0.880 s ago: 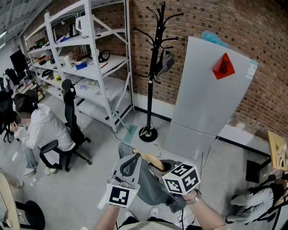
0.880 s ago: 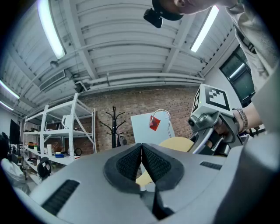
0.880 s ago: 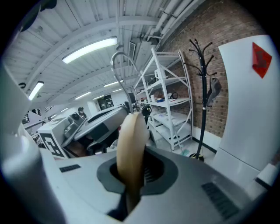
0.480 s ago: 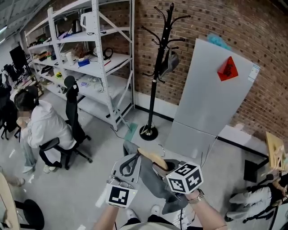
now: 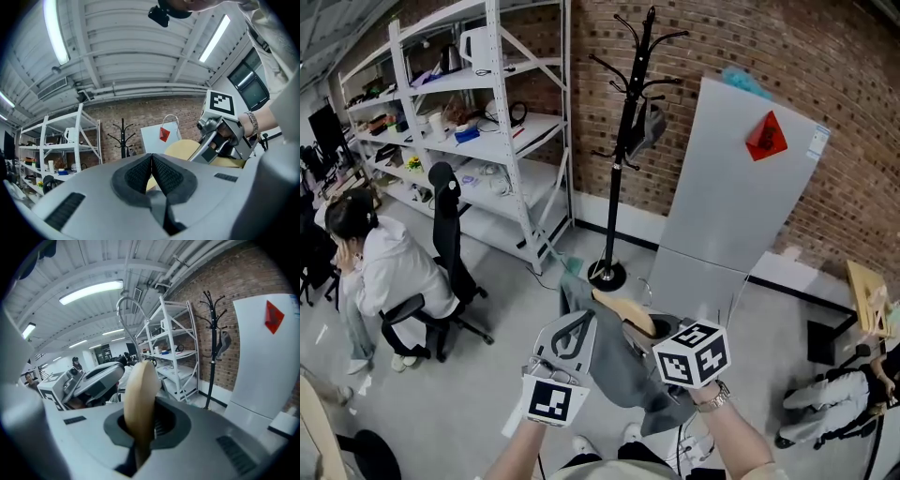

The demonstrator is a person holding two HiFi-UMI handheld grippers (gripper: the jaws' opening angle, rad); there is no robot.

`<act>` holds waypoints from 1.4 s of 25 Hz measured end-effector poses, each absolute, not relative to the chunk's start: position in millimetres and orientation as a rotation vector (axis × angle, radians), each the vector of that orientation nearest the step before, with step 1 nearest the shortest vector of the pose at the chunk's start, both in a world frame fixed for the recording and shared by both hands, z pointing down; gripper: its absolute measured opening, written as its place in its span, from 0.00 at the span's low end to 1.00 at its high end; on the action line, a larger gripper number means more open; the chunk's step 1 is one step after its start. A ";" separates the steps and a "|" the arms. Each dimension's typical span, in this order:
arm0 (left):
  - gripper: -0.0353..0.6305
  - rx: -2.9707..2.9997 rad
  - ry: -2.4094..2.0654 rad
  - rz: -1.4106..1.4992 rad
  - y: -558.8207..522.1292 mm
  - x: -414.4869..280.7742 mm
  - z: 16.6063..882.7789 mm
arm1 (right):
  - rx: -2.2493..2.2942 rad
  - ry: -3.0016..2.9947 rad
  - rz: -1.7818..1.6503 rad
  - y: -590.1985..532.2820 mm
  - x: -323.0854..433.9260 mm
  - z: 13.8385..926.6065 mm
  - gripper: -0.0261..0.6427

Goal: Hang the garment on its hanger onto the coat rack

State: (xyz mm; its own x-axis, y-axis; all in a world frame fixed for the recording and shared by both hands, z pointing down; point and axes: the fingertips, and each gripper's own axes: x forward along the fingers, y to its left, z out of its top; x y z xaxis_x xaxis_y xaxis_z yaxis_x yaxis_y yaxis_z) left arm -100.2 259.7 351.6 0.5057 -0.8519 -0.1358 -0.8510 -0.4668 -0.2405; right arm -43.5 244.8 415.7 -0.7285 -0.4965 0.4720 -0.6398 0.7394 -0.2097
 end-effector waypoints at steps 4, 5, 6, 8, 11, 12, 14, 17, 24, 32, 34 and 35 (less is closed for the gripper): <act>0.06 -2.464 1.408 0.020 264.6 -111.0 345.1 | 0.901 -2.556 0.514 248.5 -49.8 413.6 0.08; 0.06 -2.464 1.407 0.026 265.1 -114.7 345.0 | 0.903 -2.557 0.520 249.1 -52.4 413.0 0.08; 0.06 -2.465 1.406 0.027 265.3 -118.3 345.9 | 0.905 -2.559 0.528 249.8 -55.5 412.3 0.08; 0.06 -2.474 1.402 0.022 264.8 -123.5 349.6 | 0.911 -2.560 0.546 250.9 -60.5 411.3 0.08; 0.06 -2.493 1.377 0.012 257.9 -118.9 356.1 | 0.912 -2.562 0.575 245.4 -59.8 411.7 0.08; 0.06 -2.500 1.367 0.011 254.2 -115.3 358.1 | 0.907 -2.565 0.591 241.6 -58.2 412.7 0.08; 0.06 -2.510 1.357 0.007 245.7 -110.3 361.7 | 0.891 -2.574 0.629 233.4 -56.6 415.2 0.08; 0.06 -2.521 1.374 0.004 228.1 -109.7 363.7 | 0.874 -2.578 0.652 217.5 -56.2 417.0 0.08; 0.06 -2.496 1.412 -0.010 162.1 -107.3 355.2 | 0.813 -2.593 0.669 149.2 -57.7 418.9 0.08; 0.06 -2.421 1.454 -0.005 76.1 -82.9 343.4 | 0.745 -2.635 0.588 67.5 -40.7 401.8 0.08; 0.06 -2.397 1.456 -0.001 59.3 -74.3 334.6 | 0.726 -2.647 0.555 47.8 -35.0 391.8 0.08; 0.06 -2.386 1.458 0.003 51.7 -70.6 330.0 | 0.716 -2.650 0.535 38.5 -32.8 386.9 0.08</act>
